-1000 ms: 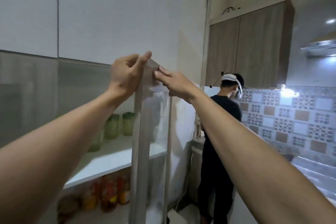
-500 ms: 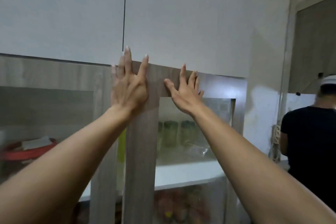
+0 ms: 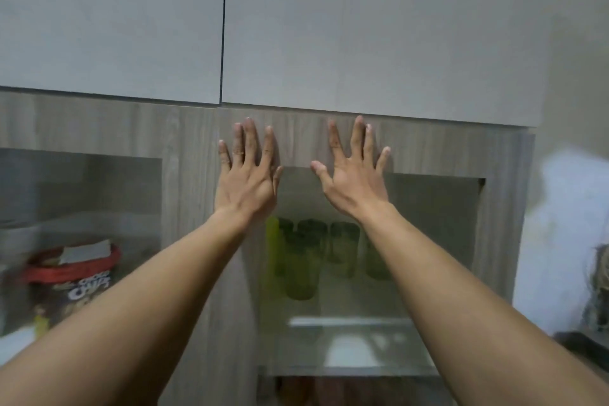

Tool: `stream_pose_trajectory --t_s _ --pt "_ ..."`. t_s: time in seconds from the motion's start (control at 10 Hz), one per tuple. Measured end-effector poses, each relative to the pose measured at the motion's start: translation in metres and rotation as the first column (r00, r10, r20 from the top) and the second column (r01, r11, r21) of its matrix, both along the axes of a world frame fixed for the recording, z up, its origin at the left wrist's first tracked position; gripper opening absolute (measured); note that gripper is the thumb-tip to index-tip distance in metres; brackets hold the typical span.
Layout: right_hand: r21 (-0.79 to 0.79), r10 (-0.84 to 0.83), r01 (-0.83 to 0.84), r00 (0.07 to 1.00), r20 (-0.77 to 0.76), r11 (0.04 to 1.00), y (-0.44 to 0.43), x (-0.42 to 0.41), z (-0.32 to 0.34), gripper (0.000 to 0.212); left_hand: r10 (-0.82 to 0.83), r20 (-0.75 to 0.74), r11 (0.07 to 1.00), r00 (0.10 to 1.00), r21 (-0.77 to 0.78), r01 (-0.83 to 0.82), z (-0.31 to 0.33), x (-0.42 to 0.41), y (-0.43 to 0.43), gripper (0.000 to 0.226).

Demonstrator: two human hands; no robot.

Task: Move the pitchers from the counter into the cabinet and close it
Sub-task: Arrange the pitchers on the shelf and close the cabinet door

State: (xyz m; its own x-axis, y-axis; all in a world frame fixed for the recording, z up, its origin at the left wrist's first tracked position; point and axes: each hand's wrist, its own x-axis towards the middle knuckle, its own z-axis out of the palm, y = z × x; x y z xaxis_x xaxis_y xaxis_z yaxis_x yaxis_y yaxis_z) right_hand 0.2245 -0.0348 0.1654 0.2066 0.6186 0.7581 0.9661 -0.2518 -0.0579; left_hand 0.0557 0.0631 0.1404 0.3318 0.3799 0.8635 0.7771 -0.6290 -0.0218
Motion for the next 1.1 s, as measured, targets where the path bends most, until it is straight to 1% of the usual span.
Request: stream_pose_trajectory --t_s 0.2,0.4,0.5,0.6,0.7,0.8,0.9,1.0,1.1 --pt "0.026 -0.01 0.008 0.999 0.048 1.0 0.02 0.015 -0.008 0.074 0.013 0.009 1.0 1.0 -0.016 -0.012 -0.002 0.013 0.019 0.076" --pt "0.023 -0.001 -0.001 0.997 0.08 1.0 0.025 0.019 -0.013 0.075 0.042 0.008 0.999 0.999 -0.009 -0.042 -0.008 0.015 0.026 0.079" --pt "0.001 0.005 -0.005 0.998 0.065 1.0 0.019 0.019 -0.01 0.073 0.044 -0.005 0.999 0.999 -0.024 -0.044 -0.006 0.012 0.023 0.079" --pt "-0.055 0.026 -0.024 0.999 0.028 0.998 0.006 0.016 -0.009 0.071 0.013 -0.035 0.999 0.999 -0.052 -0.015 -0.004 0.006 0.02 0.078" --pt "-0.132 0.085 -0.098 0.991 -0.101 0.986 -0.014 0.007 -0.007 0.069 -0.007 -0.066 0.997 0.998 -0.08 0.001 -0.009 -0.004 0.014 0.076" --pt "-0.133 0.144 -0.189 0.945 -0.293 0.973 -0.048 -0.01 0.002 0.07 -0.064 -0.077 0.981 0.995 -0.19 0.048 -0.032 -0.012 0.003 0.074" --pt "-0.026 0.305 -0.341 0.869 -0.39 0.94 -0.099 -0.037 0.012 0.061 -0.19 -0.088 0.925 0.978 -0.35 0.148 -0.072 -0.019 -0.022 0.071" --pt "0.183 0.587 -0.567 0.701 -0.405 0.803 -0.171 -0.068 0.023 0.032 -0.365 -0.018 0.765 0.931 -0.576 0.288 -0.142 -0.032 -0.06 0.065" --pt "0.41 0.832 -0.733 0.403 -0.381 0.543 -0.25 -0.092 0.032 0.019 -0.39 0.079 0.585 0.918 -0.748 0.313 -0.231 -0.063 -0.109 0.06"
